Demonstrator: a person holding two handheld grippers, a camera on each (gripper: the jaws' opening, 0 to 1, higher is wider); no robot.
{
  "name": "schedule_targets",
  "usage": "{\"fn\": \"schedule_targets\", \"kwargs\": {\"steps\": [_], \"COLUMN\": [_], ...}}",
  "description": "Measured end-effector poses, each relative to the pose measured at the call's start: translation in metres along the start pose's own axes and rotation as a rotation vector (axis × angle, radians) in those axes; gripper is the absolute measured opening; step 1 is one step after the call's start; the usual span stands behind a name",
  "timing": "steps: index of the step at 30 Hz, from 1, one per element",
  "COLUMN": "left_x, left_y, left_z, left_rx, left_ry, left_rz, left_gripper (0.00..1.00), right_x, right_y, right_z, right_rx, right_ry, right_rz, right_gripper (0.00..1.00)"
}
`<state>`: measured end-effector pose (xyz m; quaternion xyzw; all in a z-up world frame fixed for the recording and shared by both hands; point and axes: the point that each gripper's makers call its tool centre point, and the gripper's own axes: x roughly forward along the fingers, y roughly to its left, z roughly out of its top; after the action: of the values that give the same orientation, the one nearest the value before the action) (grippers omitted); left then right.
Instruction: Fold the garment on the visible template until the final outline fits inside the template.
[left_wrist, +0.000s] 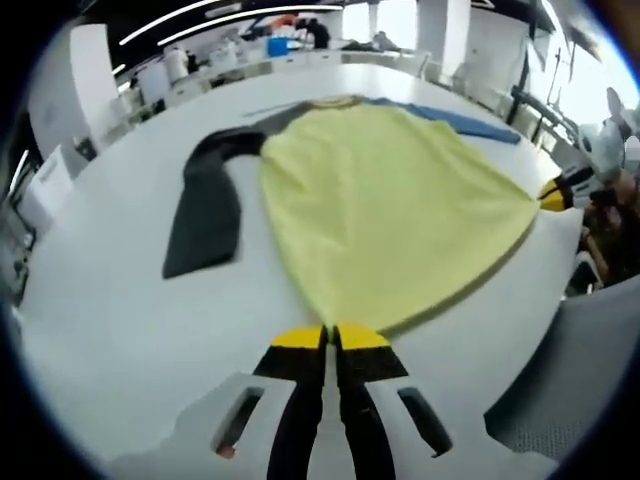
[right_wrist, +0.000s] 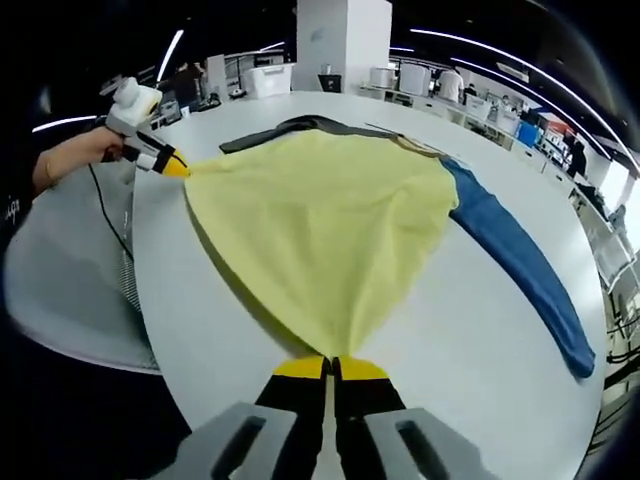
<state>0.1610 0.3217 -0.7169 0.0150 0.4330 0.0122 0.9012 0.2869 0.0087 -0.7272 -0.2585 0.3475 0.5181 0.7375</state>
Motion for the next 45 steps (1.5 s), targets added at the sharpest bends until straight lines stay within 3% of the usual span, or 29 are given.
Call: {"fn": "schedule_targets", "kwargs": {"steps": [3, 6, 12, 15, 24, 35, 45], "left_x": [0.001, -0.001, -0.008, -0.009, -0.001, 0.01, 0.008], "left_y": [0.002, 0.006, 0.015, 0.021, 0.038, 0.018, -0.003], "left_z": [-0.004, -0.005, -0.003, 0.0, 0.0, 0.005, 0.014], "left_rx": [0.028, 0.034, -0.005, -0.03, -0.029, -0.028, -0.06], "left_ry": [0.025, 0.03, 0.013, -0.001, 0.004, -0.006, -0.032], "left_rz": [0.018, 0.029, 0.032, 0.04, 0.094, 0.028, -0.019], "left_gripper": [0.01, 0.09, 0.13, 0.12, 0.06, 0.05, 0.05], "right_x": [0.0, 0.001, -0.003, -0.009, -0.021, -0.003, -0.003], "right_y": [0.0, -0.001, -0.003, -0.003, -0.009, -0.008, -0.009], "right_z": [0.0, -0.001, -0.001, 0.004, 0.019, 0.01, 0.009], "right_rx": [-0.008, 0.005, 0.056, 0.12, 0.217, 0.264, 0.266], "right_ry": [-0.001, 0.0, 0.005, -0.018, -0.07, -0.019, -0.008], "right_rz": [-0.004, -0.007, -0.011, 0.007, 0.012, -0.005, -0.008], "right_gripper": [0.0, 0.01, 0.15, 0.21, 0.22, 0.19, 0.18]}}
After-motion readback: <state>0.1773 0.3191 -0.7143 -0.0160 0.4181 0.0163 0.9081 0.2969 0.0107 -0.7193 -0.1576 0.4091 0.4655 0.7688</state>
